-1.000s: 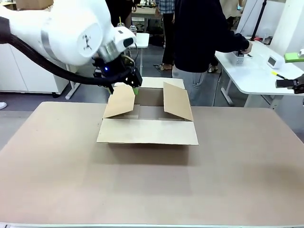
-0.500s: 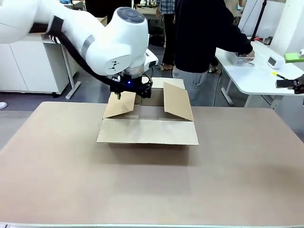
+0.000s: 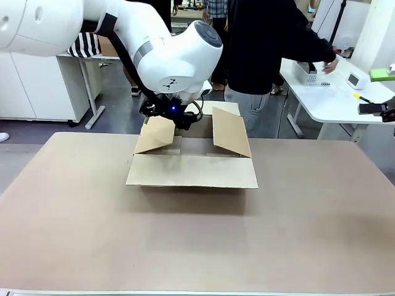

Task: Pack the gift set into the box.
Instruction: Place both hands on the side flaps of the Package Box and spread them outward.

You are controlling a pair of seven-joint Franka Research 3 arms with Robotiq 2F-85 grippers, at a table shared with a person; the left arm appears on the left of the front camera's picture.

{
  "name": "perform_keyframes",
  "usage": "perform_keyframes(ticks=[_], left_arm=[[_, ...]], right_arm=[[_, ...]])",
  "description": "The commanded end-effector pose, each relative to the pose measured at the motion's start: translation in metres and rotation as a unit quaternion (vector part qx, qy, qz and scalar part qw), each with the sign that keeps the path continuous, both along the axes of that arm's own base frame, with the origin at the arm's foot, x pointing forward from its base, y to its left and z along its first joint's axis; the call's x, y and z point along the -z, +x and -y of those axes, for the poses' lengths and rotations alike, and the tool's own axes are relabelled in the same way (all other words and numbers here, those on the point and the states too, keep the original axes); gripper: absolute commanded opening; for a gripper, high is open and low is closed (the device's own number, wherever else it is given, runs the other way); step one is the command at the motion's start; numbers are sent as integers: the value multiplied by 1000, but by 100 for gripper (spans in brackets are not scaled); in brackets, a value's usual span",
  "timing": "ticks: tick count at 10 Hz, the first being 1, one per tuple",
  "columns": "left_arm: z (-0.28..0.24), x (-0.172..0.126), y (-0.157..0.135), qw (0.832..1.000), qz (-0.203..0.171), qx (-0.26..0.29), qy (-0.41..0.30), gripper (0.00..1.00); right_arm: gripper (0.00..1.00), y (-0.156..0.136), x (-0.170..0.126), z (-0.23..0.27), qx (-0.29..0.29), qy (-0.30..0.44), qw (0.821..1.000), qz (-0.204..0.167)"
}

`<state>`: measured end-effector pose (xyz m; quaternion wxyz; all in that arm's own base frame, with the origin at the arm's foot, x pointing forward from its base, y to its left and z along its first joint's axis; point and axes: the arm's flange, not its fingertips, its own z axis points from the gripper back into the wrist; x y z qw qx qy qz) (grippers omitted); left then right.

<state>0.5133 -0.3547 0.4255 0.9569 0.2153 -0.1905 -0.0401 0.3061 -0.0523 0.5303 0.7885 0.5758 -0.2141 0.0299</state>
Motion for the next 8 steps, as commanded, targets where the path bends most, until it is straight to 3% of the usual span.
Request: perform_keyframes(ticks=[1,5,8], left_arm=[[-8,-6,-1,999,6,-29,41,100],[-34,-43,-12,997,54,-41,28,100],[-72,-57,-5,997,54,-48,-8,100]], right_arm=[[100,4,-1,0,-2,8,1000,17],[100,4,-1,0,-2,8,1000,17],[100,4,-1,0,-2,8,1000,17]])
